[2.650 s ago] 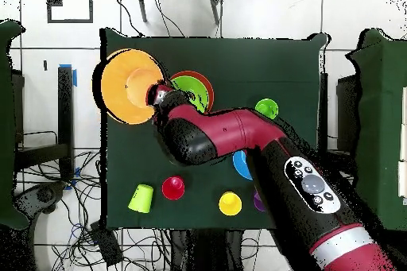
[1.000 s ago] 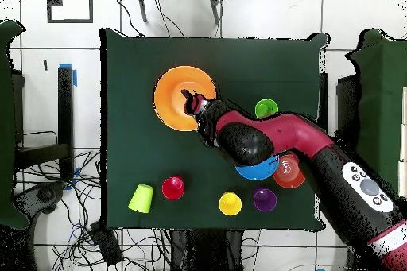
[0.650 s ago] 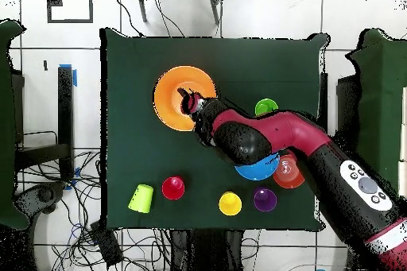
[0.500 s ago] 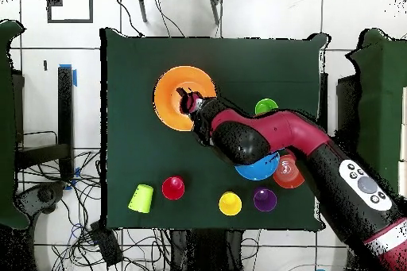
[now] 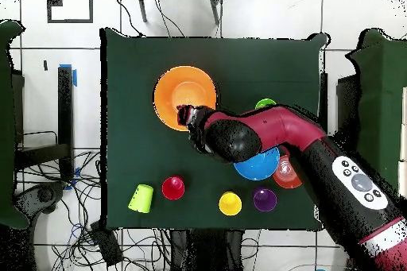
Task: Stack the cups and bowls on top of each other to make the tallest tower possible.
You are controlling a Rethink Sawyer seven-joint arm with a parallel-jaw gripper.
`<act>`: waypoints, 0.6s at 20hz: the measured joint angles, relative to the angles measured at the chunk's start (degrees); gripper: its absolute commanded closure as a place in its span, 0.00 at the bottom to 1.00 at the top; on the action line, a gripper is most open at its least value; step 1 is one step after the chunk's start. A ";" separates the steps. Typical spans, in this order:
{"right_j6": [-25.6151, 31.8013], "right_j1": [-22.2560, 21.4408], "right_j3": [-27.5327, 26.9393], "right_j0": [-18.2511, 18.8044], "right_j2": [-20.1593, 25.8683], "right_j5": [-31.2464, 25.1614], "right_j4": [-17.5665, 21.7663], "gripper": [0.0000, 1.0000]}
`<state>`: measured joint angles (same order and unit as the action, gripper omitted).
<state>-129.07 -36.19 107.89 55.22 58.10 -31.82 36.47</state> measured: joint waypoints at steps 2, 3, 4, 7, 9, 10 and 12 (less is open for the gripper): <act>0.36 -1.70 -0.31 -1.42 -1.53 -7.30 1.27 0.00; 0.71 -2.66 -0.45 -1.90 -2.18 -10.59 2.15 0.00; 0.81 -2.94 -0.50 -2.01 -2.33 -11.48 2.44 0.00; 1.66 -4.72 -0.83 -2.46 -3.26 -16.31 4.26 0.00; 2.51 -5.92 -1.22 -2.68 -4.05 -18.90 5.67 0.00; 2.90 -6.47 -1.46 -2.76 -4.37 -19.77 6.26 0.00; 3.77 -7.84 -2.18 -3.02 -5.15 -21.62 7.67 0.00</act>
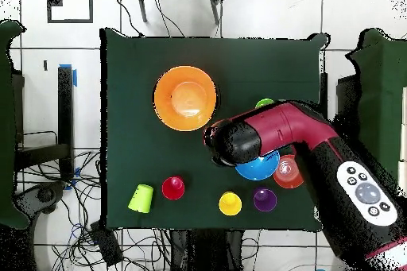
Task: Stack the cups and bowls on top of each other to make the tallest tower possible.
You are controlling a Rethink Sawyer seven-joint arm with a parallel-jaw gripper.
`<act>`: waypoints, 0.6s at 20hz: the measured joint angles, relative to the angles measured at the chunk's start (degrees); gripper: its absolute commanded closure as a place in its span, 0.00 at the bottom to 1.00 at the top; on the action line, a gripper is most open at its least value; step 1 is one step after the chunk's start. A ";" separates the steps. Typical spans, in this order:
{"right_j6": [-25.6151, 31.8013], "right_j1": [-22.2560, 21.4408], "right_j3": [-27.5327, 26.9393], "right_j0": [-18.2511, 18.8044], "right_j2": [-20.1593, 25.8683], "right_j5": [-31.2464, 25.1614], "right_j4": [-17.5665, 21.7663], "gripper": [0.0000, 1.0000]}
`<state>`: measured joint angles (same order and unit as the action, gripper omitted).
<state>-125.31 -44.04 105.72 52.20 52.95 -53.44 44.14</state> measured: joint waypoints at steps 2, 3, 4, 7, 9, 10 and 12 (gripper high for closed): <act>0.29 -0.52 -0.41 -0.18 -0.31 -0.43 0.43 0.00; 0.37 -0.87 -0.83 -0.45 -0.56 -0.52 0.77 0.00; 0.45 -1.22 -1.26 -0.73 -0.80 -0.62 1.12 0.00; 0.53 -1.65 -2.61 -2.20 -1.94 -0.69 2.36 0.00; 0.53 -1.30 -3.49 -4.00 -3.31 -0.68 3.09 0.00; 0.52 -0.83 -3.85 -5.10 -4.08 -0.57 3.17 0.00; 0.49 0.10 -4.57 -7.29 -5.64 -0.34 3.32 0.00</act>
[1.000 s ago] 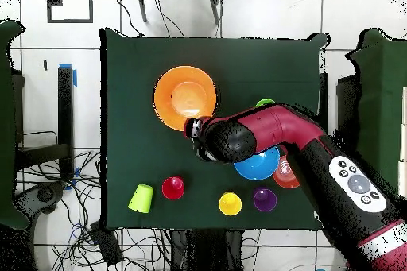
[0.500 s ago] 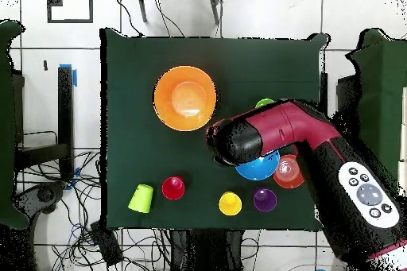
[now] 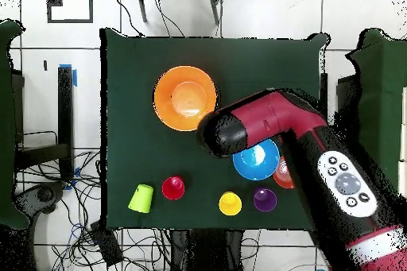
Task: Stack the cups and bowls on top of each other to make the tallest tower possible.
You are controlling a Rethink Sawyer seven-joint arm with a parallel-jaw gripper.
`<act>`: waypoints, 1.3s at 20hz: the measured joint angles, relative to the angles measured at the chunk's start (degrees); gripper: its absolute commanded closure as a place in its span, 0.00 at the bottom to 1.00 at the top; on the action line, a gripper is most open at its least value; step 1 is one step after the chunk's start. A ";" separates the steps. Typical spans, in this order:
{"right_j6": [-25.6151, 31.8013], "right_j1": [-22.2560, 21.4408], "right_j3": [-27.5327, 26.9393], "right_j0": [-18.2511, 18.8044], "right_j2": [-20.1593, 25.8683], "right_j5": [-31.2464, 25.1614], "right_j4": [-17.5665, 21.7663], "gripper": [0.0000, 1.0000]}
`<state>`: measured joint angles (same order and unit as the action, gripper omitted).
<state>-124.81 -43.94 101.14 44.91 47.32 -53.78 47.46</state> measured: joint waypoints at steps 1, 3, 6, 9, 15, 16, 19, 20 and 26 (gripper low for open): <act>-0.16 1.04 -0.43 -1.90 -1.27 0.69 -0.02 0.00; -0.49 2.13 -0.72 -3.88 -2.51 1.69 0.01 0.00; -1.68 4.68 -1.04 -8.39 -5.32 4.38 0.04 0.00; -3.51 7.71 -1.40 -13.71 -9.03 6.96 0.10 0.00; -3.90 8.89 -1.31 -17.76 -13.40 7.09 0.01 0.00; -3.90 8.80 -1.31 -17.88 -13.78 7.10 -0.08 0.00; -3.90 7.87 -1.26 -17.77 -15.94 7.10 -0.89 0.00; -3.90 7.67 -1.25 -17.70 -16.30 7.10 -1.06 0.00; -3.90 5.43 -1.25 -17.32 -20.19 7.10 -1.49 0.00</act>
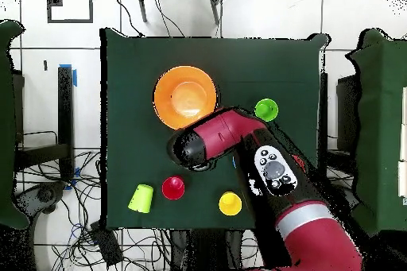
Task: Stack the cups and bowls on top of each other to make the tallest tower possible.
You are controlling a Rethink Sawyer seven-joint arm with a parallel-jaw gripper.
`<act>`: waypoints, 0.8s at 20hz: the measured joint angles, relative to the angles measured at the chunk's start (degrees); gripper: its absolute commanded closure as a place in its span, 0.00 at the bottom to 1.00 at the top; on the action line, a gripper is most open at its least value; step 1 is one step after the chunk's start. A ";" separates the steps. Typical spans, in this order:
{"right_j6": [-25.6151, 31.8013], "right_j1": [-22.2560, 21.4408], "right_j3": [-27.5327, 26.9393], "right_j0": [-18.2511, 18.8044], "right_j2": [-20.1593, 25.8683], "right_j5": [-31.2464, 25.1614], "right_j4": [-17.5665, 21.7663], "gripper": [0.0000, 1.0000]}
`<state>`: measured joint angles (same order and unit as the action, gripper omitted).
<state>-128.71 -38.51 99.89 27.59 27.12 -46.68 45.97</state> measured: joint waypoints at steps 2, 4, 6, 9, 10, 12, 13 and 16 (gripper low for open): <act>0.00 -0.26 0.00 -0.01 -0.52 0.00 0.00 0.00; 0.00 -0.67 0.01 0.00 -1.53 0.00 -0.01 0.00; 0.00 -1.04 0.01 -0.01 -2.42 0.00 -0.01 0.00; 0.00 -1.27 -0.02 -0.04 -3.66 0.01 -0.01 0.00; 0.00 -1.25 -0.03 -0.06 -3.88 0.01 0.00 0.00; 0.00 -1.04 -0.07 -0.22 -4.98 0.00 0.01 0.00; 0.00 -0.97 -0.08 -0.24 -5.22 0.01 0.01 0.00; 0.00 -0.81 -0.09 -0.24 -6.37 0.01 0.01 0.00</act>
<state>-128.71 -39.32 99.80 27.34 20.75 -46.67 45.98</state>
